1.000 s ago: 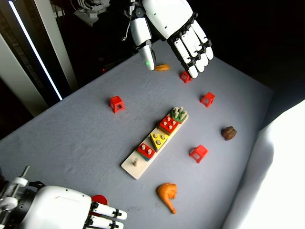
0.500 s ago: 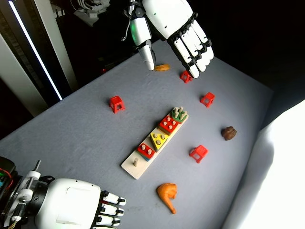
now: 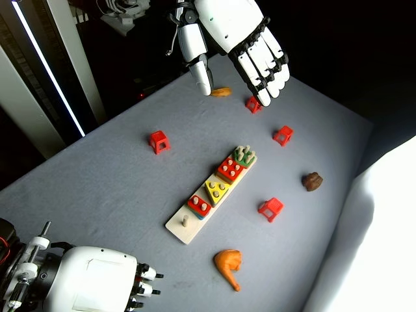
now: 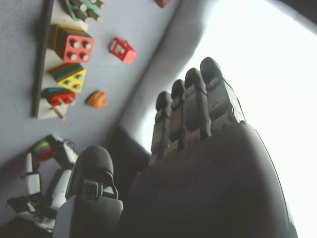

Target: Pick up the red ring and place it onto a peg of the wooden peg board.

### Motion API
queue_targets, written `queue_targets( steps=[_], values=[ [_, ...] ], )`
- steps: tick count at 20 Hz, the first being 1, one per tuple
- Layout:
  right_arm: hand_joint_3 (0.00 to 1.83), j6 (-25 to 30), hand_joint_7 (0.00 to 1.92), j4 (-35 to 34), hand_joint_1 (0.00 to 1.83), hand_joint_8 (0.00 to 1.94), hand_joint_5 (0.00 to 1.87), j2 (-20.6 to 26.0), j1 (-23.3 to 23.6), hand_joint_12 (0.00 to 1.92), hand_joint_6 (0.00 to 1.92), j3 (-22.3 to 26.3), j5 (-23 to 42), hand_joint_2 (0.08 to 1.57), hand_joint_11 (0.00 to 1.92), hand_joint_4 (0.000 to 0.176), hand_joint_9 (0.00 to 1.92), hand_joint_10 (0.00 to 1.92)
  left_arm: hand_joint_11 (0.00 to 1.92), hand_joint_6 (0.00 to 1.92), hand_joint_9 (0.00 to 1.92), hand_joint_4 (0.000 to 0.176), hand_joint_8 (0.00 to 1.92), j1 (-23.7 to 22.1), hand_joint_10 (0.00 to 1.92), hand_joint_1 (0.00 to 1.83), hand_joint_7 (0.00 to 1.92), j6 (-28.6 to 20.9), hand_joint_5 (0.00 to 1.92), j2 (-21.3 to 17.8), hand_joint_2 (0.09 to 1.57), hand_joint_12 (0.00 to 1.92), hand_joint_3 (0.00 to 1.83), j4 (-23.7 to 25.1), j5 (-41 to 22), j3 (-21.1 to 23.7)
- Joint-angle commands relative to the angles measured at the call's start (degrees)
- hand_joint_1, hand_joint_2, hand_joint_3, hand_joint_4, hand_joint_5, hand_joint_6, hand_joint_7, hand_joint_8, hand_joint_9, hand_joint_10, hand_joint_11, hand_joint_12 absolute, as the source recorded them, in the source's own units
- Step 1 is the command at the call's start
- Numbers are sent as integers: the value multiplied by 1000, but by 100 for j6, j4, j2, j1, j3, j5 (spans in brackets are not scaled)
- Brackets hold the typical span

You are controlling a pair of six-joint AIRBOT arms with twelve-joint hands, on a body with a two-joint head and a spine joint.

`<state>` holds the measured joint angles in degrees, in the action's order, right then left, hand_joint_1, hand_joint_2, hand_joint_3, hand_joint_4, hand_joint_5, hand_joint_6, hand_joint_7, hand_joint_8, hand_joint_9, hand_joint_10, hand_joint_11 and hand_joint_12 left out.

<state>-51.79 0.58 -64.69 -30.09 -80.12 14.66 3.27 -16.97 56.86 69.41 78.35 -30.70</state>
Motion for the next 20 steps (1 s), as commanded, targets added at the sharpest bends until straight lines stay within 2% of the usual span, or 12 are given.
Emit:
queue_targets(
  steps=[1, 2, 3, 7, 10, 11, 12, 13, 14, 15, 19, 20],
  values=[
    [2, 4, 1052, -45, 1219, 862, 954, 49, 96, 1298, 1037, -23, 376, 1109, 700, 26, 1218, 65, 0, 1, 81, 0, 0, -35, 0, 0, 89, 17, 101, -17, 1326, 261, 1, 591, 32, -21],
    [0, 42, 1057, -45, 1220, 857, 944, 53, 178, 1292, 1051, -23, 379, 1112, 717, 20, 1223, 62, 0, 3, 101, 0, 4, -37, 4, 0, 110, 17, 122, -17, 1322, 321, 0, 592, 32, -24],
    [2, 62, 1023, -45, 1211, 905, 924, 55, 303, 1304, 1089, -19, 379, 1124, 695, 24, 1211, 53, 0, 5, 124, 0, 6, -38, 8, 0, 130, 17, 141, -17, 1318, 388, 0, 592, 32, -25],
    [0, 215, 1062, -45, 1226, 827, 1001, 25, 808, 1288, 978, 17, 379, 1097, 715, 30, 1220, 47, 0, 3, 124, 0, 2, -38, 3, 0, 136, 17, 150, -17, 1326, 361, 1, 592, 32, -25],
    [0, 211, 1043, -44, 1222, 866, 983, -48, 1071, 1275, 1002, 148, 233, 1105, 740, 30, 1237, 48, 0, 0, 76, 0, 2, -38, 3, 0, 96, 17, 110, -17, 1331, 262, 1, 591, 32, -25],
    [0, 209, 1058, -23, 1347, 779, 982, -68, 1125, 1286, 967, 180, 215, 1092, 735, 0, 1014, 907, 0, 1, 123, 0, 0, -38, 1, 0, 138, 17, 148, -17, 1327, 398, 0, 591, 32, -25],
    [4, 210, 997, 46, 1216, 942, 943, -121, 1215, 1307, 1060, 206, 186, 1122, 712, 24, 1013, 527, 0, 2, 134, 0, 4, -38, 4, 0, 135, 17, 143, -17, 1321, 400, 0, 591, 32, -25],
    [4, 210, 997, 122, 1216, 942, 943, -168, 1275, 1307, 1060, 208, 113, 1122, 712, 24, 1013, 527, 0, 2, 134, 0, 4, -38, 4, 0, 135, 17, 143, -17, 1321, 400, 0, 591, 32, -25],
    [4, 211, 1002, 273, 1214, 941, 949, -242, 1365, 1298, 1047, 208, -49, 1120, 717, 30, 1067, 408, 0, 7, 158, 0, 10, -38, 9, 0, 165, 16, 170, -17, 1323, 467, 0, 591, 32, -25],
    [0, 213, 1007, 380, 1214, 924, 959, -287, 1409, 1271, 1040, 210, -127, 1119, 727, 31, 1097, 341, 0, 2, 135, 0, 7, -38, 5, 0, 141, 16, 142, -17, 1326, 426, 0, 591, 32, -25],
    [1, 356, 1006, 784, 1216, 926, 969, -471, 1473, 1264, 1026, 233, -186, 1116, 718, 31, 1137, 226, 0, 3, 157, 0, 8, -38, 6, 0, 157, 16, 135, -17, 1323, 467, 0, 590, 32, -24],
    [1, 371, 1025, 783, 1344, 828, 960, -514, 1487, 1258, 996, 231, -207, 1101, 738, 0, 992, 960, 0, 7, 154, 0, 7, -38, 3, 0, 160, 17, 146, -17, 1324, 478, 0, 590, 32, -25]
  ],
)
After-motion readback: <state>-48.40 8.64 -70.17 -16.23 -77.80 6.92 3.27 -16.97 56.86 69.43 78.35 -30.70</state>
